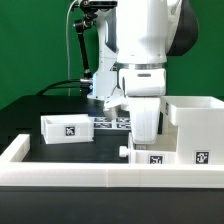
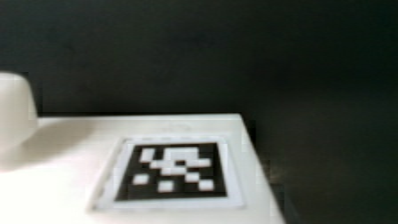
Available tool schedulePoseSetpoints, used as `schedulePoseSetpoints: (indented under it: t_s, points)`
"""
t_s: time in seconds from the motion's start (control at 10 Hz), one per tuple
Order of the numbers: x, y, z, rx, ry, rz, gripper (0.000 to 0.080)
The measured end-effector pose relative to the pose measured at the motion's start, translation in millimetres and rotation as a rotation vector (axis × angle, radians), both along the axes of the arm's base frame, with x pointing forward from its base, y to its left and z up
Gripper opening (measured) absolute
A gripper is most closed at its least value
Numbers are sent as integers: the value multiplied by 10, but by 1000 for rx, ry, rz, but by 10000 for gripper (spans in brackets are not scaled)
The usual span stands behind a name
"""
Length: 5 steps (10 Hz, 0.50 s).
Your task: Assemble drawer
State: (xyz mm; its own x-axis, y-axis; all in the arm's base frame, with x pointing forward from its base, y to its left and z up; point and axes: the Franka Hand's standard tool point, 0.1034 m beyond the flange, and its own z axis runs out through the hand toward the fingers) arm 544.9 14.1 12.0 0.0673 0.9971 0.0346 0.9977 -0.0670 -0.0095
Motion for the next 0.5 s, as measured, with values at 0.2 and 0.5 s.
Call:
schedulePoseSetpoints:
  t_s: [0.2, 0.5]
  points:
    - [-3, 9, -2, 0, 0, -7, 41]
    - [-1, -5, -5, -2, -5, -5, 41]
